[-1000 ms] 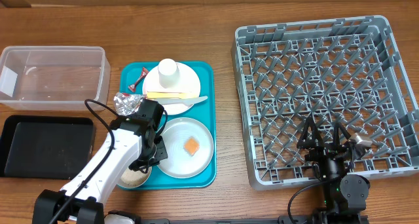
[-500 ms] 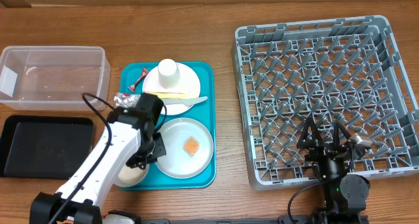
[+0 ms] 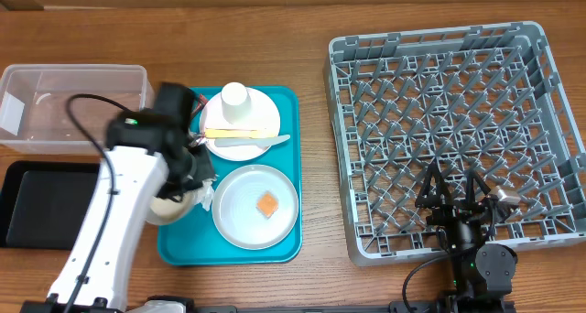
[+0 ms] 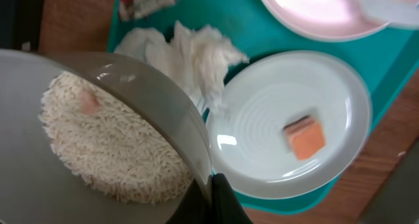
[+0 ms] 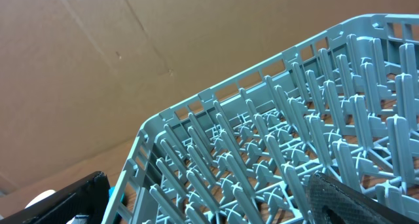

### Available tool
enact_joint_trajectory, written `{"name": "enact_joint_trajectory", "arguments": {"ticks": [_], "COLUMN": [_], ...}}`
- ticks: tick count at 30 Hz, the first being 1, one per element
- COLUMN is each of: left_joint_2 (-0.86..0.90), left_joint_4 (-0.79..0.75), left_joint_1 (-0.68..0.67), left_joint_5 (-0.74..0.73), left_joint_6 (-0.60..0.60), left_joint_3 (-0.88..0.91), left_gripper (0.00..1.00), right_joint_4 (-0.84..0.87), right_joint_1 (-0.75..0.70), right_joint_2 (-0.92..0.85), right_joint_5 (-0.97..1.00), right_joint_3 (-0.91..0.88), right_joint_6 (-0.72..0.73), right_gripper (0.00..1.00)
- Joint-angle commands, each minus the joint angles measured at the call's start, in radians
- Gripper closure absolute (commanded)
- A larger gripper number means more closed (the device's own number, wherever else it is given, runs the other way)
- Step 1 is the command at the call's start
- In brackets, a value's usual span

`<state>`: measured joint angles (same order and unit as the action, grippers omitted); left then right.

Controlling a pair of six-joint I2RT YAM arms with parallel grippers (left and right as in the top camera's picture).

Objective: Sort waste into correct bins and load items into the dishwasher rack
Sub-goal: 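Carry the bowl left and tip rice onto the black tray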

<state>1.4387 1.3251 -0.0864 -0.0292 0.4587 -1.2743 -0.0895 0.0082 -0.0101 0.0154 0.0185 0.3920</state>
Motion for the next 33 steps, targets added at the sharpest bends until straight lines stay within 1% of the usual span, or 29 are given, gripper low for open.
{"name": "enact_joint_trajectory", "arguments": {"ticks": [1, 3, 7, 10, 14, 17, 22, 26, 30, 33], "left_joint_2": [0.001, 0.001, 0.001, 0.001, 0.001, 0.001, 0.002, 0.006, 0.030, 0.066], "left_joint_4": [-0.009, -0.017, -0.034, -0.048, -0.072, -0.115, -0.182, -0.225, -0.261, -0.290], "left_joint_1": [0.136, 0.235, 0.411, 0.518, 0.620, 0.669, 0.705, 0.736, 0.759, 0.772], "left_joint_5": [-0.162, -0.231, -0.290, -0.334, -0.365, -0.364, -0.359, -0.317, -0.329, -0.331], "left_joint_6": [-0.168, -0.218, -0.255, -0.281, -0.282, -0.270, -0.220, -0.173, -0.169, -0.143], "left_joint_3": [-0.044, -0.044, -0.044, -0.044, -0.044, -0.044, -0.043, -0.043, -0.043, -0.043], "left_gripper": [0.96, 0.96, 0.96, 0.96, 0.96, 0.96, 0.96, 0.96, 0.96, 0.96], "right_joint_4": [0.007, 0.008, 0.007, 0.007, 0.008, 0.008, 0.008, 0.007, 0.007, 0.007], "right_joint_1": [0.003, 0.003, 0.003, 0.003, 0.003, 0.003, 0.003, 0.003, 0.003, 0.003], "right_joint_2": [0.005, 0.005, 0.005, 0.005, 0.005, 0.005, 0.005, 0.005, 0.005, 0.005], "right_joint_5": [0.002, 0.002, 0.002, 0.002, 0.002, 0.002, 0.002, 0.002, 0.002, 0.002], "right_joint_3": [-0.011, -0.011, -0.011, -0.011, -0.011, -0.011, -0.011, -0.011, -0.011, -0.011], "right_joint_6": [-0.003, -0.003, -0.003, -0.003, -0.003, -0.003, -0.003, -0.003, -0.003, -0.003], "right_gripper": [0.00, 0.00, 0.00, 0.00, 0.00, 0.00, 0.00, 0.00, 0.00, 0.00]}}
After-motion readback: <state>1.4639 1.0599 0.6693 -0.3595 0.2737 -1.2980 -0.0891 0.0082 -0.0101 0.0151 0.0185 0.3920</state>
